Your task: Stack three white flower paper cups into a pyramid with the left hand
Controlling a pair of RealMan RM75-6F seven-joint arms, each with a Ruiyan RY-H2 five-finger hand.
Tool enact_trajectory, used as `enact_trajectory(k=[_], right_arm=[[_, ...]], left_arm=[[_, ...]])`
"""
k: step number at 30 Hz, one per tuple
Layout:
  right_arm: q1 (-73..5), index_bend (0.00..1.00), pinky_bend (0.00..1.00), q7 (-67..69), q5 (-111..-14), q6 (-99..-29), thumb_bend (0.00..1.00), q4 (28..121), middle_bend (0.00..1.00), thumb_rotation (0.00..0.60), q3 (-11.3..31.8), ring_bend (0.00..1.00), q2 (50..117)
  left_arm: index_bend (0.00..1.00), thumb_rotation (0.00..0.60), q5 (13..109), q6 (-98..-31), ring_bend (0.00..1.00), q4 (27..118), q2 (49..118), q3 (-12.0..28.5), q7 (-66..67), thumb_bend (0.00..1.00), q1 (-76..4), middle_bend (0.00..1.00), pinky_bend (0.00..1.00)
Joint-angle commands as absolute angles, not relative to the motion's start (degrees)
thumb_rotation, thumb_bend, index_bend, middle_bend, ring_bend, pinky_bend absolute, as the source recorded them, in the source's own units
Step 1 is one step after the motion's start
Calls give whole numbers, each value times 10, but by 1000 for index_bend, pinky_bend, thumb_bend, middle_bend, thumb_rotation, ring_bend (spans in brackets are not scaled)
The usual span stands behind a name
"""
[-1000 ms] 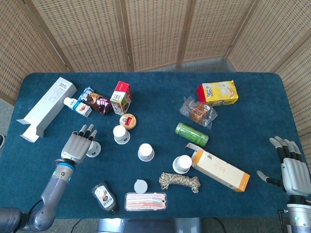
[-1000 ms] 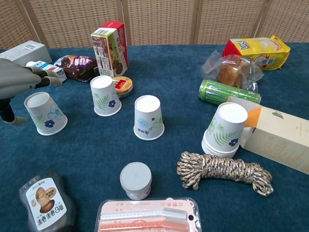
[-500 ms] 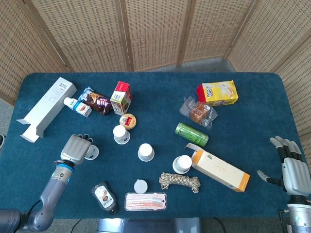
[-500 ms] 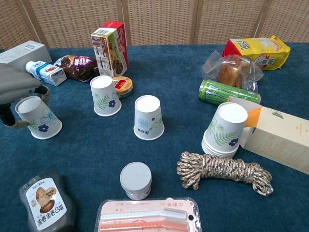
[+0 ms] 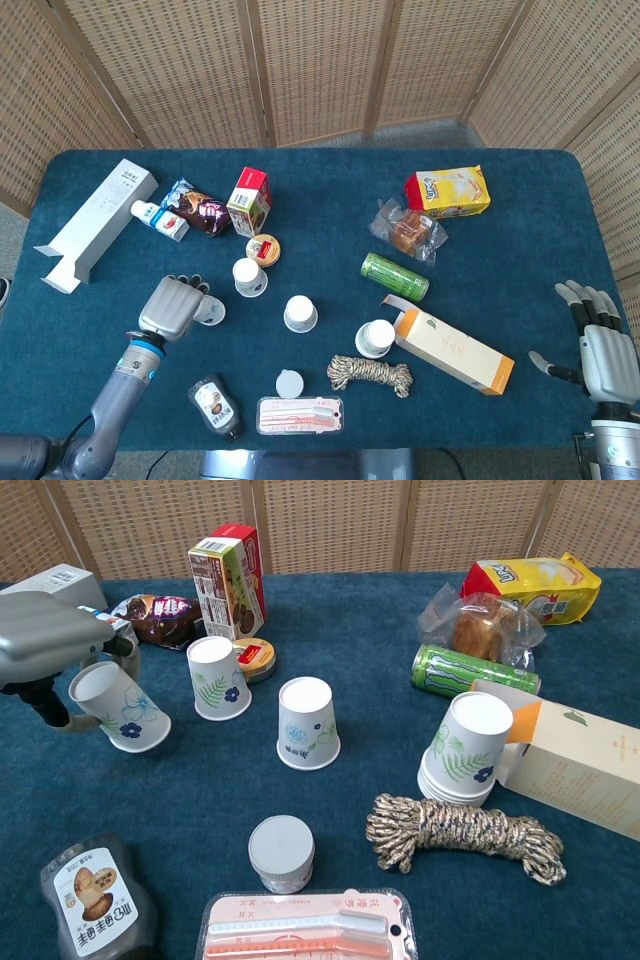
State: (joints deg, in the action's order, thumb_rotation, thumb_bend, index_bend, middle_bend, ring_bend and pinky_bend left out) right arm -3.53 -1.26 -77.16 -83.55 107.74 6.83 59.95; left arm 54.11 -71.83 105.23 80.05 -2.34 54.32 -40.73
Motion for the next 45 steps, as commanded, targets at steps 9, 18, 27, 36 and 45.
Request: enact_trajectory(k=[9, 18, 27, 36, 45], right_arm=[[-35, 122, 0, -11, -773, -836, 114, 1078, 0, 600, 68, 0, 599], [-35, 122, 0, -3, -770, -833, 115, 1075, 0, 600, 70, 0, 596], [-35, 123, 0, 0, -770, -832, 115, 1076, 0, 600, 69, 0, 595], [-36, 123, 0, -1, -769, -832, 115, 1076, 0, 600, 70, 0, 595], [-36, 122, 0, 0, -769, -833, 116, 1076, 0, 600, 70, 0, 595]], left_arm=[[387, 600, 541, -731, 433, 1079, 861, 5, 595, 323, -424, 364, 565], [390, 600, 490, -748, 432, 1075, 913, 23, 662, 322, -443, 361, 560], [390, 600, 491, -759, 430, 1048, 938, 24, 677, 321, -450, 358, 557], [326, 600, 495, -755, 402, 1023, 961, 25, 665, 318, -451, 275, 542], [225, 600, 507, -757, 265, 1037, 946, 19, 662, 314, -448, 96, 482]])
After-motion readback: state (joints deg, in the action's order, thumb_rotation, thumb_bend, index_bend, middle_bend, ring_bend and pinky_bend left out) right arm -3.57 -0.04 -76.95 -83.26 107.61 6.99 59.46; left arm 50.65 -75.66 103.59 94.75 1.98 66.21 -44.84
